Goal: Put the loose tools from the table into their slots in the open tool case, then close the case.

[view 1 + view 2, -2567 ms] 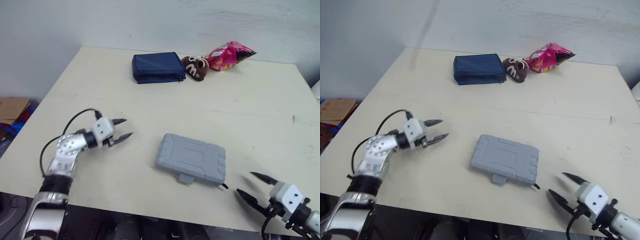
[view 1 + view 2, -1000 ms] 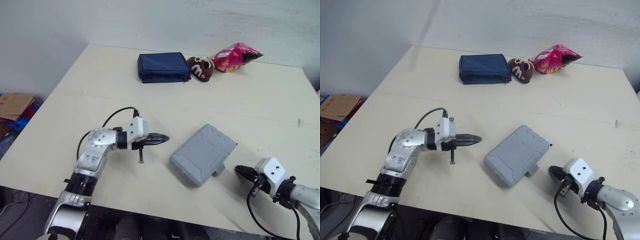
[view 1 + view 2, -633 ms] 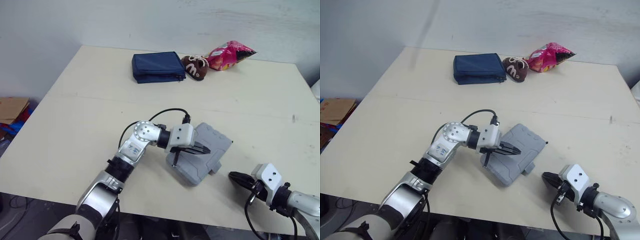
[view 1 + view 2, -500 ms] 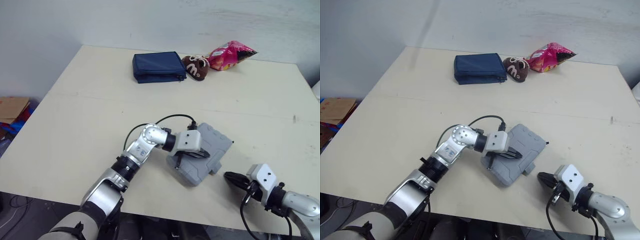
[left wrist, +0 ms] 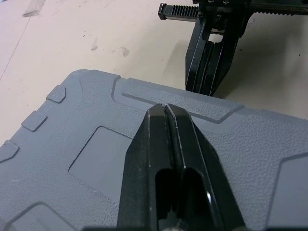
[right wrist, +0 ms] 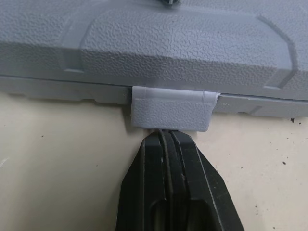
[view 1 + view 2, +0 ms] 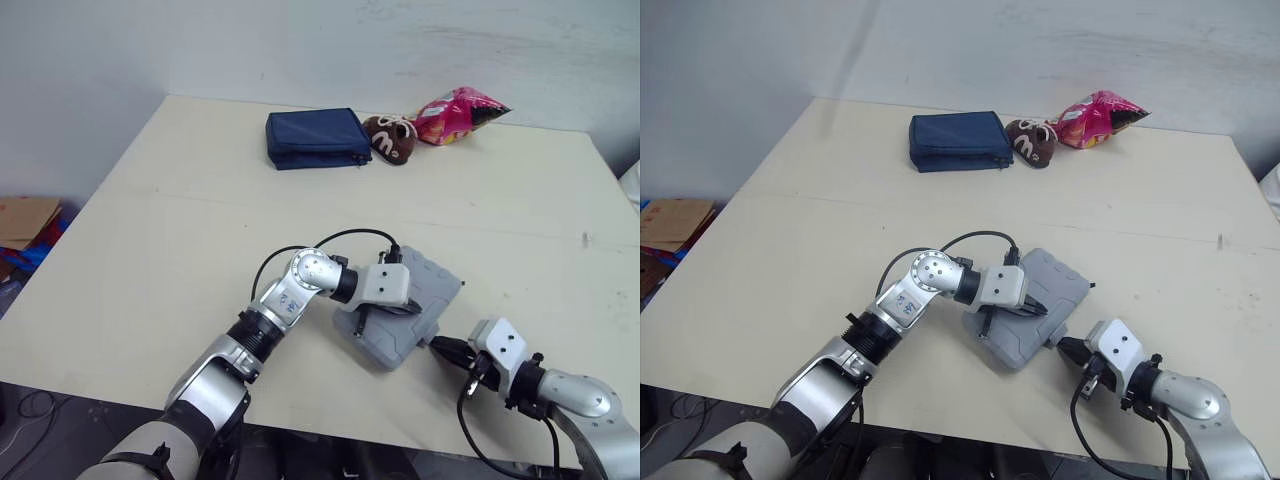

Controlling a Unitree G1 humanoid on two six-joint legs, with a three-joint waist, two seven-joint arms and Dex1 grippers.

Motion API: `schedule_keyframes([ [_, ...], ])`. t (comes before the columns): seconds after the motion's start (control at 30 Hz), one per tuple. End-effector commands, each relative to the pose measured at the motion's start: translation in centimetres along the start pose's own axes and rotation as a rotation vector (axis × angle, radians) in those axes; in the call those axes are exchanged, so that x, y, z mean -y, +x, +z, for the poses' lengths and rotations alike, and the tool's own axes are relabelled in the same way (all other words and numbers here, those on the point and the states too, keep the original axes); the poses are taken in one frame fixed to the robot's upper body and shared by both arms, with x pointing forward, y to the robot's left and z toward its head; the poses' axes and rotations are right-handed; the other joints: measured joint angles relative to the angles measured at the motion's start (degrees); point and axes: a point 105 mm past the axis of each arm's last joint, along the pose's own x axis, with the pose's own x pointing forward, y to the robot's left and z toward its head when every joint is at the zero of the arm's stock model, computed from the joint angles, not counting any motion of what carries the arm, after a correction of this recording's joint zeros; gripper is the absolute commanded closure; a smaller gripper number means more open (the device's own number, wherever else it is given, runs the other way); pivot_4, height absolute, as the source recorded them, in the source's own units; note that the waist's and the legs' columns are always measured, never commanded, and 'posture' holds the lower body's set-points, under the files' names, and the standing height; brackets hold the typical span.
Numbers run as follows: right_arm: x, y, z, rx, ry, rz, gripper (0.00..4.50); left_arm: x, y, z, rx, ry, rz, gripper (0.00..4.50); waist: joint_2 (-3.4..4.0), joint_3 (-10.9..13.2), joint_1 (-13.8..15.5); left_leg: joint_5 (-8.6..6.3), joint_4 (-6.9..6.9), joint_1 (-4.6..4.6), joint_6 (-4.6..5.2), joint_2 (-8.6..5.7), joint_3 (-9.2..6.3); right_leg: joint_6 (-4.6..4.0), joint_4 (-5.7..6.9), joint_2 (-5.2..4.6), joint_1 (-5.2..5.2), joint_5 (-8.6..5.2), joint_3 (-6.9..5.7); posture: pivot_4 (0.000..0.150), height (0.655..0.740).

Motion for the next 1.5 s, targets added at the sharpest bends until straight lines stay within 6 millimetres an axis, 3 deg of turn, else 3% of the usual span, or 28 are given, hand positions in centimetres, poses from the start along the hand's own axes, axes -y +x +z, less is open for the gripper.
schedule_keyframes([
  [0.03, -0.4, 0.9, 0.7, 0.025, -0.011, 0.021, 4.48, 2.0, 0.5, -2.8, -0.084, -0.081, -0.05, 4.5, 0.07, -0.07, -0.06, -0.01, 0.0, 0.0, 0.02, 0.0, 0.0, 0.0, 0.0, 0.0, 0.0, 0.0, -0.01, 0.15, 0.74],
  [0.13, -0.4, 1.0, 1.2, 0.031, -0.01, 0.026, 4.48, 2.3, 0.4, -3.2, -0.097, -0.086, -0.058, 4.5, 0.03, -0.21, -0.27, -0.02, -0.04, 0.02, 0.04, 0.0, 0.0, -0.01, 0.0, 0.0, 0.0, 0.0, -0.01, 0.15, 0.74],
  [0.37, 0.2, -1.4, 1.8, -0.004, -0.023, 0.031, 4.48, 2.1, 0.1, -3.4, -0.098, -0.098, -0.05, 4.5, 0.2, -0.33, -0.43, -0.04, -0.11, -0.01, 0.06, -0.02, -0.03, -0.02, -0.01, 0.0, -0.03, -0.01, -0.02, 0.15, 0.74],
  [0.73, 0.1, -0.2, 1.7, 0.01, -0.017, 0.043, 4.48, 2.5, 0.3, -3.7, -0.107, -0.106, -0.063, 4.5, 0.22, -0.35, -0.42, -0.05, -0.12, 0.0, 0.09, -0.02, -0.04, -0.02, -0.01, 0.0, -0.02, -0.01, -0.03, 0.15, 0.74],
  [0.93, -0.1, 1.4, 1.5, 0.033, 0.004, 0.061, 4.48, 2.8, 0.2, -4.2, -0.122, -0.116, -0.074, 4.5, 0.21, -0.35, -0.61, -0.05, -0.11, 0.01, 0.1, -0.02, -0.03, -0.03, -0.01, -0.01, -0.02, -0.01, -0.03, 0.15, 0.74],
  [1.07, 0.1, 2.5, 2.7, 0.1, -0.006, 0.06, 4.48, 3.4, 0.1, -4.8, -0.139, -0.141, -0.099, 4.5, -0.08, -0.56, -0.96, -0.05, -0.17, 0.16, 0.09, 0.03, -0.02, -0.09, -0.01, 0.03, 0.05, -0.04, -0.02, 0.15, 0.74],
  [1.17, 0.5, 2.8, 3.5, 0.163, 0.011, 0.043, 4.48, 3.8, -0.1, -5.9, -0.169, -0.168, -0.111, 4.5, -0.16, -0.54, -1.02, -0.06, -0.25, 0.5, 0.09, 0.03, -0.01, -0.16, -0.06, 0.03, 0.35, -0.08, -0.01, 0.15, 0.74],
  [1.3, 0.1, 3.1, 2.8, 0.141, 0.0, 0.075, 4.48, 3.8, -0.4, -6.8, -0.184, -0.193, -0.106, 4.5, -0.24, -0.58, -1.11, -0.34, -0.41, 0.82, -0.21, 0.08, -0.02, -0.28, -0.29, 0.06, 0.89, -0.16, -0.03, 0.15, 0.74],
  [1.5, 0.8, 2.9, 3.0, 0.142, -0.008, 0.067, 4.48, 3.5, -0.7, -6.6, -0.139, -0.168, -0.091, 4.5, -0.34, -0.72, -1.15, -0.35, -0.41, 0.83, -0.21, 0.09, -0.02, -0.32, -0.29, 0.06, 0.91, -0.18, -0.03, 0.15, 0.74],
])
